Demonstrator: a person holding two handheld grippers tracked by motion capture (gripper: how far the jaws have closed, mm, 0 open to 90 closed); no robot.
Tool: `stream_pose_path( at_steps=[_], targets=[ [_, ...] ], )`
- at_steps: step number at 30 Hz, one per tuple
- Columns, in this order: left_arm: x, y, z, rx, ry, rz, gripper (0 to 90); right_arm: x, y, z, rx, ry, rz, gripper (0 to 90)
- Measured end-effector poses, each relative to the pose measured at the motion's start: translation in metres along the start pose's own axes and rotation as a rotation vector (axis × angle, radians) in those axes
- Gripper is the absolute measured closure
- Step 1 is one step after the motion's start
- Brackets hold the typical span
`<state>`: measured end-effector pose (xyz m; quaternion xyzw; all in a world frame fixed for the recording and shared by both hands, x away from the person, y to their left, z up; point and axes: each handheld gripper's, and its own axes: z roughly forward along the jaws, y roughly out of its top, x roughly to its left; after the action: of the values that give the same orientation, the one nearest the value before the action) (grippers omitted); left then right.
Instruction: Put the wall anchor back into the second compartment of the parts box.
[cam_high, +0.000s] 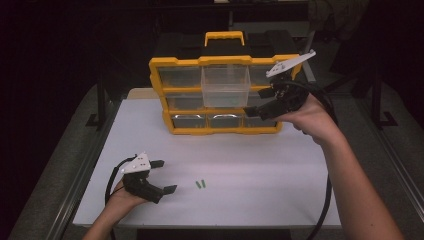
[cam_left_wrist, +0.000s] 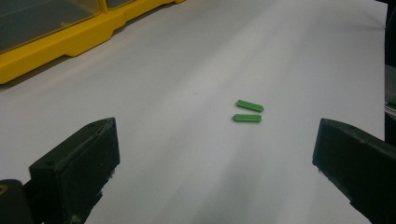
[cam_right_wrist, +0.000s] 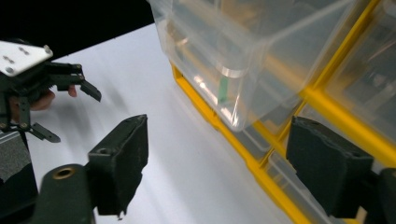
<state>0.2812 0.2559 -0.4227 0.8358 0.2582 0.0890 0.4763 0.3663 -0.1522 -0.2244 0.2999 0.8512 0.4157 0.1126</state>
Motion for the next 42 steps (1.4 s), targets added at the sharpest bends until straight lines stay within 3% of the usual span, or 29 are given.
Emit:
stream_pose_path(
  at_steps=[12,22,38,42],
  targets=[
    [0.000,0.000,0.001,-0.002,-0.001,0.000,0.8,0.010,-0.040,0.037,0.031,0.023,0.044,17.3],
    [0.000,-0.001,0.000,0.003,-0.001,0.004,0.8,0.021,-0.069,0.068,0.060,0.039,0.038,16.7],
    [0.000,-0.001,0.000,0.007,0.002,0.005,0.8,0.051,-0.090,0.117,0.085,0.086,0.034,19.1],
    [0.000,-0.001,0.000,0.006,0.000,0.004,0.8,0.059,-0.095,0.129,0.115,0.104,0.038,21.6]
  ],
)
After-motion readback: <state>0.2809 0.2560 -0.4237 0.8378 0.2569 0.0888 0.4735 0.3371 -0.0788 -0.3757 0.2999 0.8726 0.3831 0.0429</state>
